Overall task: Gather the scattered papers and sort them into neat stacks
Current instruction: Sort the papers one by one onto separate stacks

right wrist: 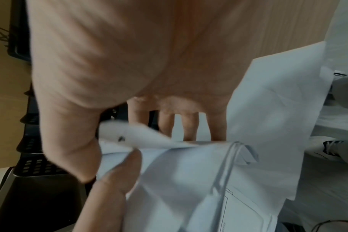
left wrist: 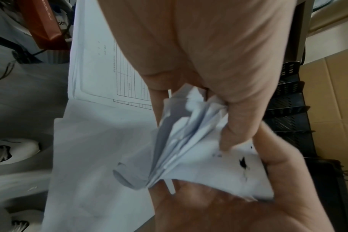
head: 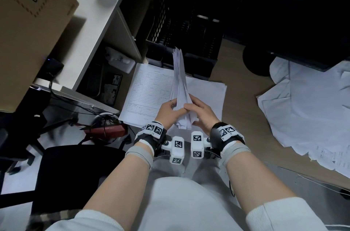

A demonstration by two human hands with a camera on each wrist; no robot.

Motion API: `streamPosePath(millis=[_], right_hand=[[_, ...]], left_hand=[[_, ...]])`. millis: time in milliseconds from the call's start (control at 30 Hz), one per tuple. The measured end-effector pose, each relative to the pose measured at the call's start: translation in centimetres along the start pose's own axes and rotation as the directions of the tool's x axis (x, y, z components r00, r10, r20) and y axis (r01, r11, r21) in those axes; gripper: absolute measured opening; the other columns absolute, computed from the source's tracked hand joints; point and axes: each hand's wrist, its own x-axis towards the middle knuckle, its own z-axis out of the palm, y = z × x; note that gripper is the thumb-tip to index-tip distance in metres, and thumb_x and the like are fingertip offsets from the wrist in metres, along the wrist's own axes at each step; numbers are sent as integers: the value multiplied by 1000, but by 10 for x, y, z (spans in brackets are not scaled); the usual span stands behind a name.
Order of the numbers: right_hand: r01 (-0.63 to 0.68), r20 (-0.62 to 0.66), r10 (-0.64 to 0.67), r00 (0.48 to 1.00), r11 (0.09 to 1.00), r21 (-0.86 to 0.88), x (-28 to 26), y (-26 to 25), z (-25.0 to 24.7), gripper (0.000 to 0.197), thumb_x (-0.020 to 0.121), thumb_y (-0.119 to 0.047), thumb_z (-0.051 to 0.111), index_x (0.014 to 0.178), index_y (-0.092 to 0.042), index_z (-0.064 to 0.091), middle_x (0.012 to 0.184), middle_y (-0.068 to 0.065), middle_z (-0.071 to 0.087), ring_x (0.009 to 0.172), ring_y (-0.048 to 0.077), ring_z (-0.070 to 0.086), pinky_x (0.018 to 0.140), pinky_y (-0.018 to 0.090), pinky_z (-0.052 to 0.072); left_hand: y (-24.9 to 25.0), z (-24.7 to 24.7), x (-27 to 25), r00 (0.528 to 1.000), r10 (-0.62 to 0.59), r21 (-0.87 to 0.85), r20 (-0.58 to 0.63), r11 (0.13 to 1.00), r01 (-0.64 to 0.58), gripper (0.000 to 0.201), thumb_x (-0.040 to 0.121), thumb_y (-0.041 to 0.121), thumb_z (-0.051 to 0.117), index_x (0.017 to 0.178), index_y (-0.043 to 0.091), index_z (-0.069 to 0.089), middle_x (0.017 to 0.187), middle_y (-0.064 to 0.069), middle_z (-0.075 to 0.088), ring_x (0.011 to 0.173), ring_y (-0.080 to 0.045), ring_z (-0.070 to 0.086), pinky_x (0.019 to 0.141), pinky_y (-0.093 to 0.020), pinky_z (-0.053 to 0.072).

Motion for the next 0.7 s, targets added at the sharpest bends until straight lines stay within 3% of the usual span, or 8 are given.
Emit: streamPosePath(millis=[100,167,267,333,400,467,567,700], right_hand=[[-7,-61,8,998,1000,24,0,0,-1,33,90,-21,55,118,-33,68,110,3,73,104,28,67,83,42,58],[3,-184,-2,983,1000,8,-2,2,-5,21,94,-19,52,108,-19,69,99,6,73,98,30,68,74,38,57],[-7,-348,-11,938,999,-49,-1,10,-18,14,97,-23,54,95,-19,67,103,8,73,98,30,69,91,45,55],[-35,-477,-1,879,997,-66,-2,19,-33,18,98,-23,54,86,-18,66,103,10,72,98,31,68,94,47,53],[-89,-594,34,803,994,-64,-9,27,-51,22,99,-21,52,91,-8,68,99,12,70,92,31,67,90,44,55],[-135,-669,62,741,989,-58,-20,37,-69,26,100,-20,51,103,-1,68,105,14,70,94,32,65,91,45,53],[-172,-737,83,671,984,-46,-37,48,-93,29,101,-18,47,113,0,67,112,16,68,101,35,63,93,42,51],[-181,-796,103,597,983,-9,-58,55,-128,31,103,-12,43,118,6,62,114,20,65,105,37,61,82,34,44]], left_hand=[[0,1,0,1000,17,34,15,999,-17,26,89,2,67,114,10,70,97,-3,72,78,-15,69,54,-22,54],[-1,3,-2,1000,13,31,9,999,-13,22,91,2,63,111,5,72,82,1,72,62,-8,64,48,-17,47],[-11,4,1,998,12,24,-62,1000,-10,16,91,10,63,98,-1,72,72,2,67,65,-14,60,63,-25,49],[-19,7,3,993,14,33,-120,999,-10,21,89,19,65,82,-2,66,69,-3,57,66,-15,50,67,-29,43],[-26,14,3,988,7,5,-152,1000,-7,25,87,23,66,81,0,64,71,-4,54,67,-15,46,68,-30,40],[-35,27,3,991,11,5,-137,1000,-10,41,82,33,67,86,-7,62,73,-6,53,69,-15,46,69,-32,40],[-43,56,4,996,7,39,-91,999,-3,38,74,48,67,86,11,66,78,-5,62,73,-14,52,76,-35,47],[-33,94,-4,999,24,19,-28,1000,-23,36,77,42,68,93,11,74,94,-15,75,79,-18,63,87,-48,56]])
